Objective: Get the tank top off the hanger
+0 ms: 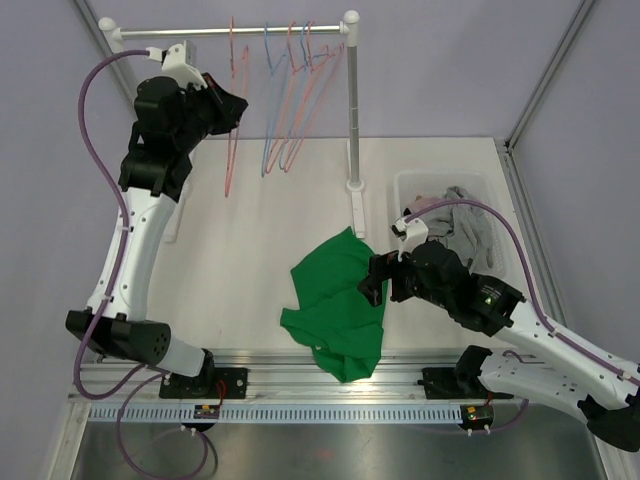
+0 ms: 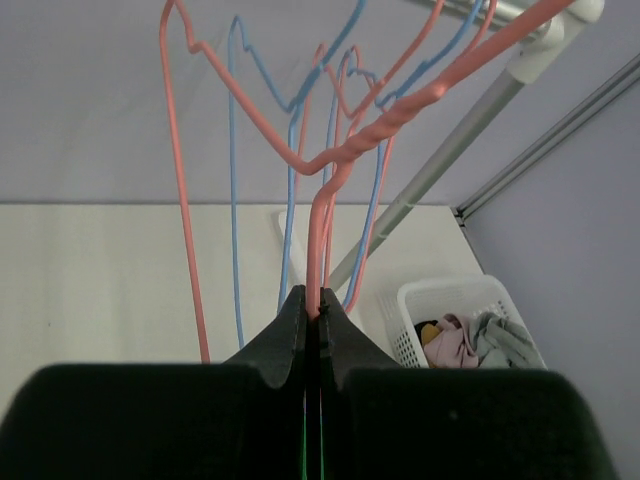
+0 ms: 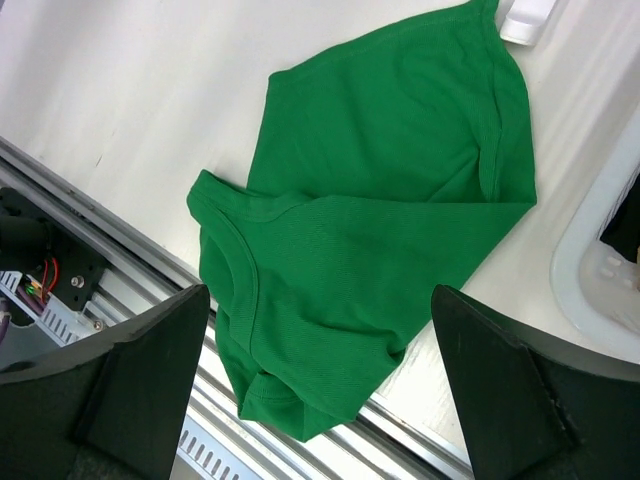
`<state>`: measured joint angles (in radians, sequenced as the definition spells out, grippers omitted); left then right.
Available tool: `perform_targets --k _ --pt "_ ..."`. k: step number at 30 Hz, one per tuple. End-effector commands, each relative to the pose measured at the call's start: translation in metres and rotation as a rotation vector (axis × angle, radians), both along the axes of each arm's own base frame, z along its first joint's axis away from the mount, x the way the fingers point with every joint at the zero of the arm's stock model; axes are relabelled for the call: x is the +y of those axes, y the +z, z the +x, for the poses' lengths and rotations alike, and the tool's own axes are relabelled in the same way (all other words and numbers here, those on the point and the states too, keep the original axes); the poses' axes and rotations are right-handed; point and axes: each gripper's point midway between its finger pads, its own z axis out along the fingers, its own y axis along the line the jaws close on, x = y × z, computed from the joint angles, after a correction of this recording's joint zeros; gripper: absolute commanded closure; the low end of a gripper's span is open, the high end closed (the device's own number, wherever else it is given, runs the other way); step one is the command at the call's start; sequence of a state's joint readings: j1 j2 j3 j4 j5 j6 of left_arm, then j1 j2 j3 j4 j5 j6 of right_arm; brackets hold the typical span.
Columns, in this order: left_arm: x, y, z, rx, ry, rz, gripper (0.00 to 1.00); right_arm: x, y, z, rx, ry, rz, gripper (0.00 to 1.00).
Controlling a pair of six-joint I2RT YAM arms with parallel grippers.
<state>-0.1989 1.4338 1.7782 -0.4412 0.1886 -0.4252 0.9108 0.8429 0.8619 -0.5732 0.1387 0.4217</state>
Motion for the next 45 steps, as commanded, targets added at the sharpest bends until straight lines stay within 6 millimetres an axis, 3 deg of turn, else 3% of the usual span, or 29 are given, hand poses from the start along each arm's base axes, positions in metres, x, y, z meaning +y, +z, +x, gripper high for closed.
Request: perform_targets --k 1,2,13,19,23,25,29,32,33,34,36,37,39,42,45 --pt "-0.005 0.033 0.020 -0.079 -0.036 -0.042 1.00 0.000 0.008 0.004 -0.036 -0.015 0.019 0.01" --pt "-0.005 0.031 0.035 -0.072 -0.033 -0.047 1.00 0.000 0.008 0.004 -0.038 -0.013 0.022 0.01" --pt "-0.012 0.036 0.105 -0.074 -0.109 -0.213 1.00 0.009 0.002 0.000 -0.036 0.023 0.071 0.00" --pt "-0.009 0.002 0.109 0.006 -0.081 -0.204 1.00 0.015 -0.012 0.000 -0.021 0.050 0.045 0.00" --pt "-0.008 -0.007 0.104 0.025 -0.084 -0.186 0.88 0.023 -0.018 0.006 0.001 0.061 -0.001 0.00" --pt "-0.009 -0.001 0.100 0.015 -0.099 -0.176 0.77 0.028 -0.018 0.009 -0.003 0.074 -0.011 0.01" --pt "-0.002 0.010 0.085 0.016 -0.080 -0.150 0.62 0.040 -0.037 0.023 0.039 0.069 -0.100 0.01" --pt "0.015 0.022 0.063 0.006 -0.011 -0.109 0.38 0.054 -0.052 0.025 0.106 0.095 -0.129 0.00" --pt "0.026 0.025 0.060 -0.010 0.037 -0.086 0.01 0.057 -0.056 0.024 0.128 0.104 -0.139 0.01" --pt "0.035 0.030 0.044 -0.016 0.069 -0.080 0.01 0.060 -0.069 0.023 0.166 0.107 -0.169 0.00" --pt "0.058 0.028 0.030 -0.009 0.154 -0.061 0.01 0.063 -0.076 0.026 0.176 0.084 -0.204 0.01" --pt "0.066 0.032 0.011 -0.021 0.183 -0.055 0.01 0.065 -0.086 0.026 0.193 0.083 -0.232 0.00" --pt "0.080 0.032 -0.008 -0.035 0.236 -0.035 0.01 0.073 -0.093 0.024 0.202 0.098 -0.246 0.01" --pt "0.088 0.032 -0.045 -0.061 0.262 -0.008 0.01 0.084 -0.109 0.025 0.203 0.097 -0.296 0.01" --pt "0.087 0.019 -0.079 -0.079 0.248 -0.001 0.01 0.082 -0.143 0.032 0.235 0.059 -0.420 0.01"
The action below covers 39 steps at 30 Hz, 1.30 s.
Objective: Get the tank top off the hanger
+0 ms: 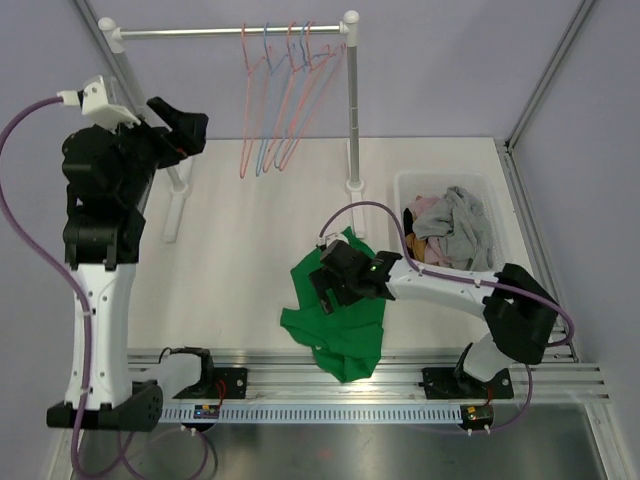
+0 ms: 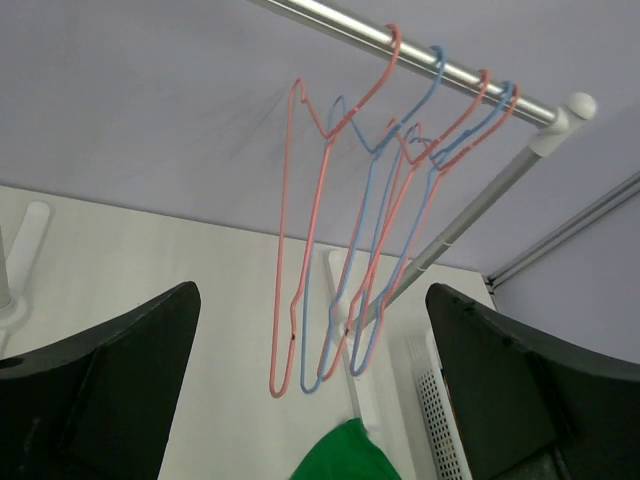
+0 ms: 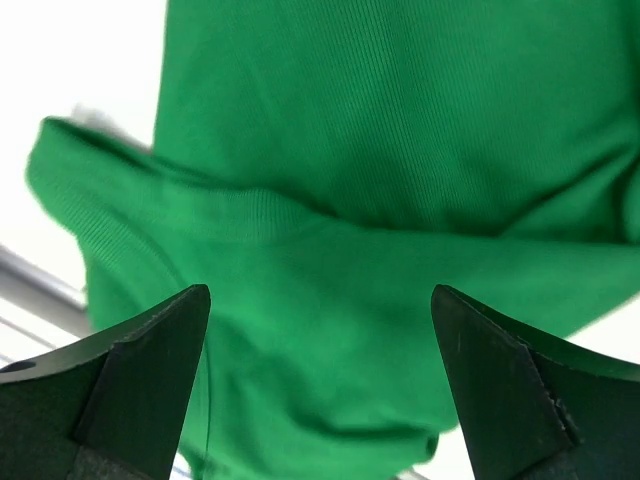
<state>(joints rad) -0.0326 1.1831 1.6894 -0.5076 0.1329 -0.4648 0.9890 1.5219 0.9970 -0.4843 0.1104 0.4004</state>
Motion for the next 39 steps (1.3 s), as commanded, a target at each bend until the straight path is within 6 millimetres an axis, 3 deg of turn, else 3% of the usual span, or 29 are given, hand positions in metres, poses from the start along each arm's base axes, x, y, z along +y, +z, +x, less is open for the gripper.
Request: perform_targets --k 1,2,4,7,8,10,11,12,15,17,18,19,21,22,24,28,30,31,34,37,38,39 --pt "0.006 -0.022 -0.022 0.000 0.023 0.049 0.01 0.009 -0.011 0.016 -0.045 -0.042 -0.077 0.00" --pt "0.008 -0.021 -0.037 -0.020 0.031 0.060 0.01 0.010 -0.017 0.015 -0.040 -0.037 -0.088 0.01" --pt "0.010 -0.050 -0.043 0.041 0.033 0.077 0.01 0.011 -0.032 0.012 -0.024 -0.021 -0.124 0.01" --pt "0.009 -0.084 -0.061 0.086 0.013 0.108 0.01 0.015 -0.046 0.009 -0.005 -0.002 -0.122 0.18" --pt "0.003 -0.091 -0.068 0.086 -0.023 0.122 0.01 0.017 -0.048 0.010 -0.004 0.001 -0.120 0.46" --pt "-0.002 -0.116 -0.081 0.107 -0.064 0.135 0.01 0.020 -0.047 0.009 -0.001 0.014 -0.114 0.67" --pt "-0.009 -0.123 -0.086 0.106 -0.111 0.150 0.01 0.023 -0.042 0.008 -0.002 0.027 -0.098 0.89" --pt "-0.012 -0.135 -0.089 0.119 -0.136 0.164 0.01 0.025 -0.037 0.008 -0.008 0.038 -0.083 1.00" --pt "-0.009 -0.166 -0.097 0.133 -0.138 0.218 0.01 0.022 0.008 0.018 -0.102 0.011 -0.028 1.00" --pt "0.006 -0.183 -0.099 0.153 -0.059 0.235 0.01 0.012 0.040 0.026 -0.172 -0.019 -0.029 1.00" --pt "0.009 -0.185 -0.100 0.154 -0.041 0.243 0.01 0.008 0.044 0.029 -0.186 -0.030 -0.048 1.00" --pt "0.013 -0.190 -0.101 0.158 -0.022 0.249 0.01 0.008 0.068 0.034 -0.230 -0.046 -0.019 1.00" --pt "0.022 -0.193 -0.105 0.154 0.033 0.252 0.01 -0.007 0.088 0.038 -0.276 -0.078 -0.052 1.00" --pt "0.024 -0.192 -0.106 0.146 0.043 0.252 0.01 -0.009 0.111 0.042 -0.315 -0.099 -0.024 1.00" --pt "0.027 -0.191 -0.110 0.133 0.062 0.253 0.01 -0.027 0.132 0.048 -0.363 -0.146 -0.061 1.00" --pt "0.032 -0.191 -0.114 0.117 0.090 0.257 0.01 -0.054 0.211 0.068 -0.493 -0.251 -0.020 1.00" --pt "0.033 -0.192 -0.115 0.116 0.093 0.260 0.01 -0.076 0.237 0.077 -0.532 -0.299 -0.041 1.00" --pt "0.033 -0.193 -0.115 0.121 0.094 0.259 0.01 -0.090 0.264 0.088 -0.570 -0.355 -0.009 1.00" --pt "0.029 -0.194 -0.115 0.120 0.072 0.257 0.01 -0.129 0.310 0.102 -0.655 -0.458 -0.008 1.00" --pt "0.029 -0.194 -0.115 0.120 0.074 0.256 0.01 -0.172 0.337 0.119 -0.728 -0.576 -0.065 1.00" --pt "0.031 -0.193 -0.115 0.117 0.085 0.255 0.01 -0.198 0.340 0.132 -0.730 -0.641 -0.082 1.00" --pt "0.032 -0.194 -0.116 0.118 0.091 0.256 0.01 -0.210 0.341 0.139 -0.730 -0.673 -0.085 1.00"
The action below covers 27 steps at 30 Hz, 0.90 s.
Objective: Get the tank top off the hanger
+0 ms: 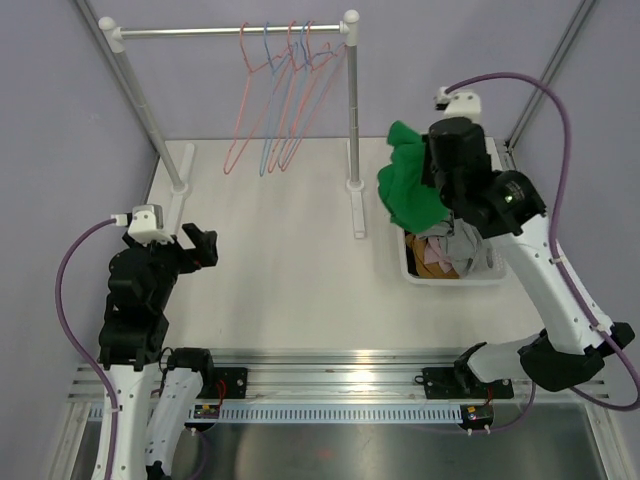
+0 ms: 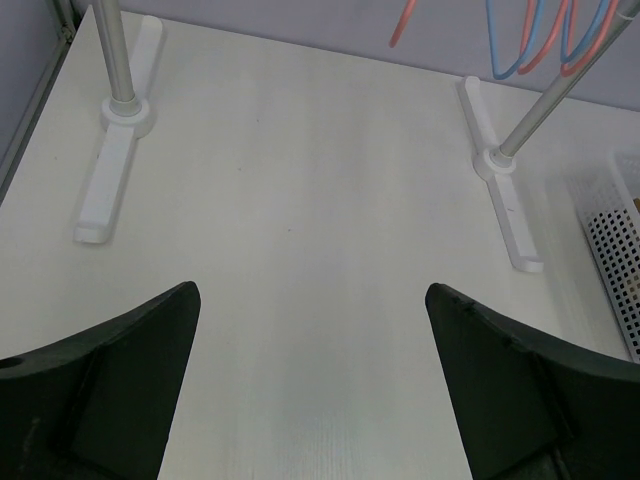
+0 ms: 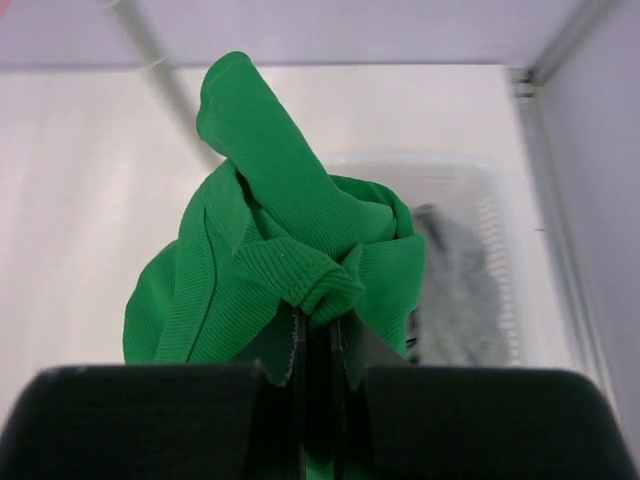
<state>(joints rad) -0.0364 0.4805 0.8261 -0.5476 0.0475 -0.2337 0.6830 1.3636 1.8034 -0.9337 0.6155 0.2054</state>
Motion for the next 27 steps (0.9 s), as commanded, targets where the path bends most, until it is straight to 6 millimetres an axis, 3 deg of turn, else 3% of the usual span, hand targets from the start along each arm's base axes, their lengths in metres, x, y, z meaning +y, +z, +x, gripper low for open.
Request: perform_targets --k 1,2,3,5,6,8,9,11,12,13,15,19,22,27 --pt "0.006 0.013 0.001 -0.060 0.033 0.013 0.01 -0.070 0.027 0.018 -0.065 -0.178 -0.042 1.00" --pt "0.008 0.014 0.001 -0.065 0.042 0.014 0.01 -0.076 0.027 0.027 -0.065 -0.176 -0.016 1.00" --pt "0.008 0.015 0.000 -0.069 0.044 0.012 0.01 -0.095 0.023 0.039 -0.053 -0.227 -0.011 1.00" --pt "0.008 0.017 -0.002 -0.083 0.042 0.010 0.01 -0.105 0.018 0.053 -0.050 -0.243 0.023 1.00" --pt "0.008 0.018 -0.002 -0.089 0.042 0.010 0.01 -0.118 0.002 0.065 -0.018 -0.284 0.020 1.00" --pt "0.009 0.018 -0.002 -0.092 0.047 0.013 0.01 -0.117 -0.017 0.080 0.008 -0.283 0.056 1.00" --pt "0.010 0.018 -0.002 -0.091 0.050 0.012 0.01 -0.114 -0.050 0.086 0.079 -0.278 0.051 1.00" --pt "0.011 0.018 -0.003 -0.092 0.053 0.012 0.01 -0.096 -0.084 0.096 0.135 -0.226 0.113 1.00" --pt "0.011 0.019 -0.002 -0.095 0.056 0.012 0.01 -0.090 -0.128 0.096 0.225 -0.211 0.116 1.00" --pt "0.012 0.018 -0.002 -0.092 0.059 0.012 0.01 -0.088 -0.143 0.100 0.243 -0.203 0.146 1.00" --pt "0.012 0.019 -0.002 -0.097 0.058 0.011 0.01 -0.073 -0.198 0.096 0.375 -0.159 0.216 1.00" --pt "0.011 0.019 -0.003 -0.097 0.050 0.011 0.01 -0.059 -0.265 0.087 0.548 -0.134 0.306 1.00" --pt "0.010 0.019 -0.003 -0.101 0.047 0.009 0.01 -0.058 -0.286 0.082 0.604 -0.147 0.305 1.00" --pt "0.010 0.020 -0.003 -0.103 0.043 0.006 0.01 -0.060 -0.261 0.085 0.571 -0.134 0.300 1.00"
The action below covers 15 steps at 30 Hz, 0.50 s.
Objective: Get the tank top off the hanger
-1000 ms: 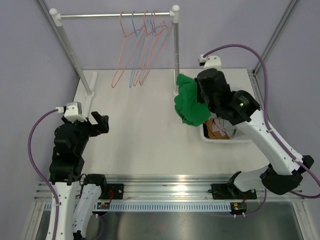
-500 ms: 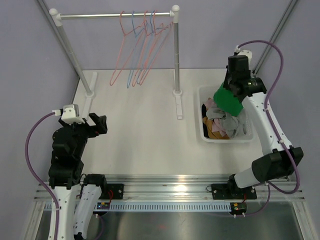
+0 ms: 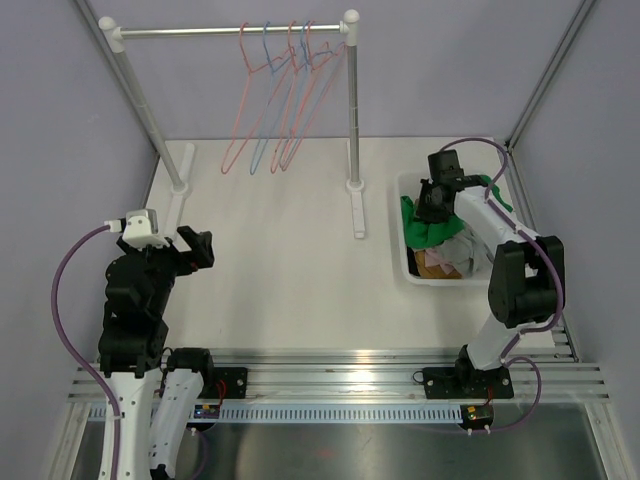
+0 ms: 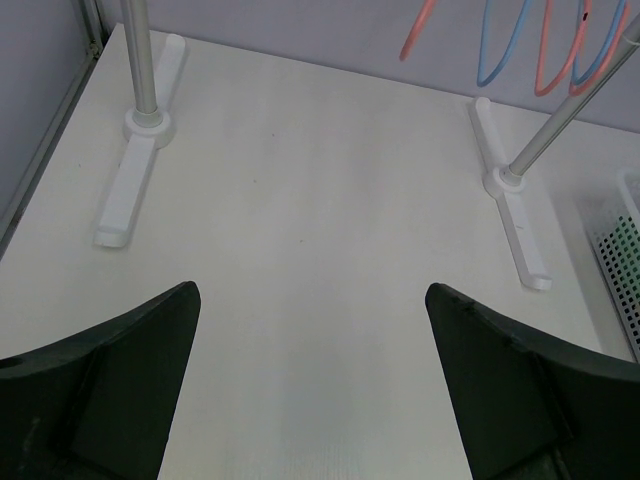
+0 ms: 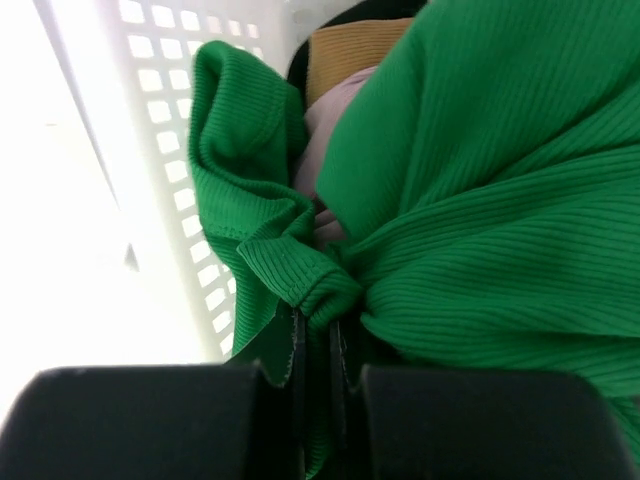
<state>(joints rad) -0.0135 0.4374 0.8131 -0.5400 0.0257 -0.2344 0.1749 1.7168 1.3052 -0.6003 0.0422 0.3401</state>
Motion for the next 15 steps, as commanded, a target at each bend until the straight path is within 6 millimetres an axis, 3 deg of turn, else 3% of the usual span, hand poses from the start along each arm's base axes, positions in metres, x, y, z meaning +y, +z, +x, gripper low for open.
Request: perform_targets --k 1,3,5,6,12,15 --pt "0.001 0.014 0.002 -0.063 0.000 0.005 0.01 0.011 0.029 0.005 -0.039 0.028 0.090 1.00" --pt "0.002 0.014 0.002 -0.065 0.006 0.006 0.01 0.008 0.018 0.007 -0.003 0.018 0.150 1.00" --pt "0.002 0.014 0.002 -0.065 0.008 0.006 0.01 0.021 0.006 0.010 0.018 0.027 0.299 1.00" --pt "0.002 0.014 0.002 -0.065 0.006 0.006 0.01 0.014 -0.009 0.005 0.051 -0.010 0.329 1.00" --pt "0.000 0.011 0.004 -0.054 -0.007 0.003 0.01 0.029 -0.076 -0.007 0.211 -0.059 0.545 1.00" --pt "0.000 0.012 0.004 -0.056 -0.007 0.003 0.01 0.021 -0.081 -0.005 0.207 -0.091 0.595 1.00"
